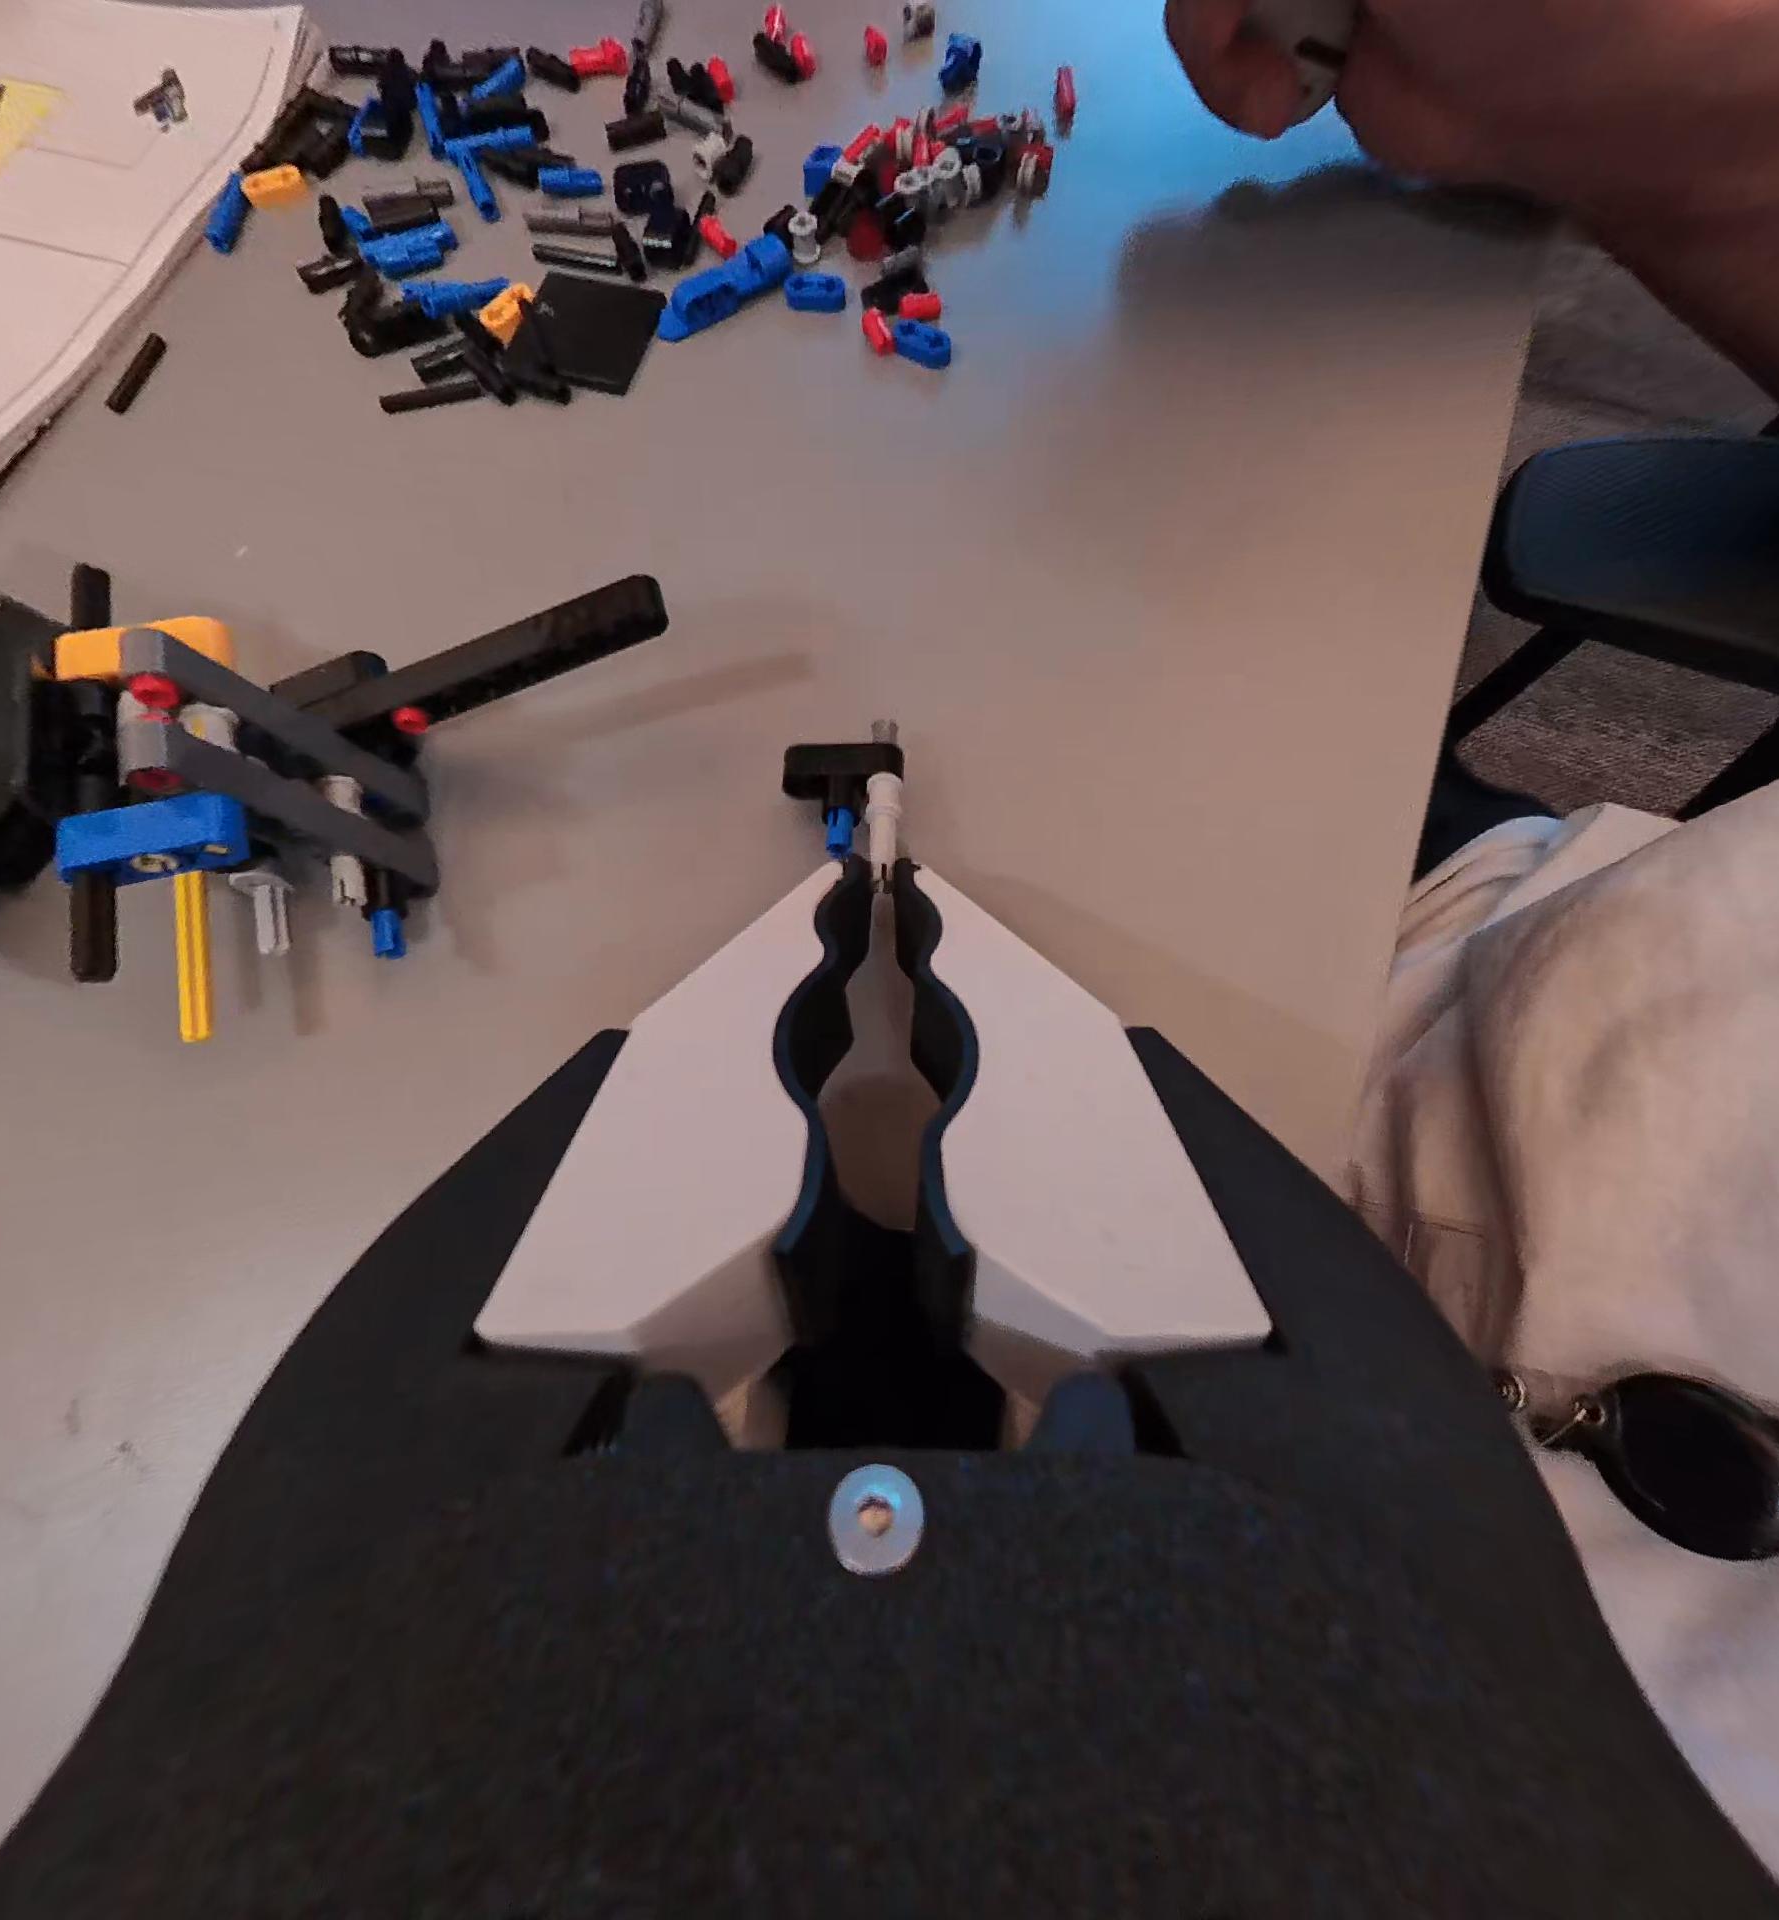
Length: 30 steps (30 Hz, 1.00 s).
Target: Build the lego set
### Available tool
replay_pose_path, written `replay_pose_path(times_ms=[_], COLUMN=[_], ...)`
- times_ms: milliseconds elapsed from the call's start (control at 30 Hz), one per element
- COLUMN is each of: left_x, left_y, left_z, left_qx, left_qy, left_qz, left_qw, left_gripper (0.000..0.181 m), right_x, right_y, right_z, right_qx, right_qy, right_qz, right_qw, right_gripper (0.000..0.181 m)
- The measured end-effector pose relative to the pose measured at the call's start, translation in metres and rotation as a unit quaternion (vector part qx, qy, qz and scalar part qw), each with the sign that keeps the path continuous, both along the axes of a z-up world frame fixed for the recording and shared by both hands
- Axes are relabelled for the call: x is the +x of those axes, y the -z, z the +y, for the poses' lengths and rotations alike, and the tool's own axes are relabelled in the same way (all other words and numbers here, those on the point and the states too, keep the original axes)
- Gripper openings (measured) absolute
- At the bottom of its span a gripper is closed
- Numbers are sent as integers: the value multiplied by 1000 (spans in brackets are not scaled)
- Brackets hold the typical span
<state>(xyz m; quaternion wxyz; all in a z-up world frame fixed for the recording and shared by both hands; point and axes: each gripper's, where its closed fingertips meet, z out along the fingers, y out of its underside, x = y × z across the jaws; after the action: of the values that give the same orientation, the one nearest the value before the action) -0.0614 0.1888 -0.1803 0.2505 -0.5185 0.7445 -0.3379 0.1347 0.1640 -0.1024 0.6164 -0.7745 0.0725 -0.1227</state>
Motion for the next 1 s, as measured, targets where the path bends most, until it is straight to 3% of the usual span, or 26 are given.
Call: replay_pose_path(times_ms=[33, 133, 233, 333, 467, 567, 667, 767, 900, 1000], left_x=[1, 3, 2, -10, 3, 58, 140, 214, 268, 286], left_y=[0, 1, 1, -11, -92, -133, -120, -86, -46, -29], left_z=[0, 2, 3, -4, 5, 29, 62, 79, 77, 75], left_qx=[3, 11, 1, -43, -101, -52, 64, 95, 97, 93], left_qy=[-1, -6, -8, 34, 100, 126, 126, 114, 122, 128], left_qz=[0, -2, 4, 22, -11, -11, 28, 83, 133, 145], left_qw=[1000, 1000, 1000, 998, 990, 991, 990, 985, 979, 977], left_gripper=[3, 3, 18, 29, 30, 22, 25, 33, 38, 39], right_x=[2, 5, 5, 5, 6, 6, 4, 2, -1, -2], right_y=[1, 5, 6, 5, 5, 4, 3, 4, 6, 6], right_z=[0, 1, 1, 1, 0, -1, -1, 0, 2, 2], right_qx=[-2, -5, -2, 6, 13, 19, 25, 17, 5, 6], right_qy=[3, 3, -1, -6, -15, -21, -27, -29, -34, -35], right_qz=[-2, 3, 15, 31, 48, 60, 59, 51, 38, 38], right_qw=[1000, 1000, 1000, 999, 999, 998, 998, 998, 999, 999], right_gripper=[16, 16, 16, 15, 15, 15, 14, 15, 15, 14])
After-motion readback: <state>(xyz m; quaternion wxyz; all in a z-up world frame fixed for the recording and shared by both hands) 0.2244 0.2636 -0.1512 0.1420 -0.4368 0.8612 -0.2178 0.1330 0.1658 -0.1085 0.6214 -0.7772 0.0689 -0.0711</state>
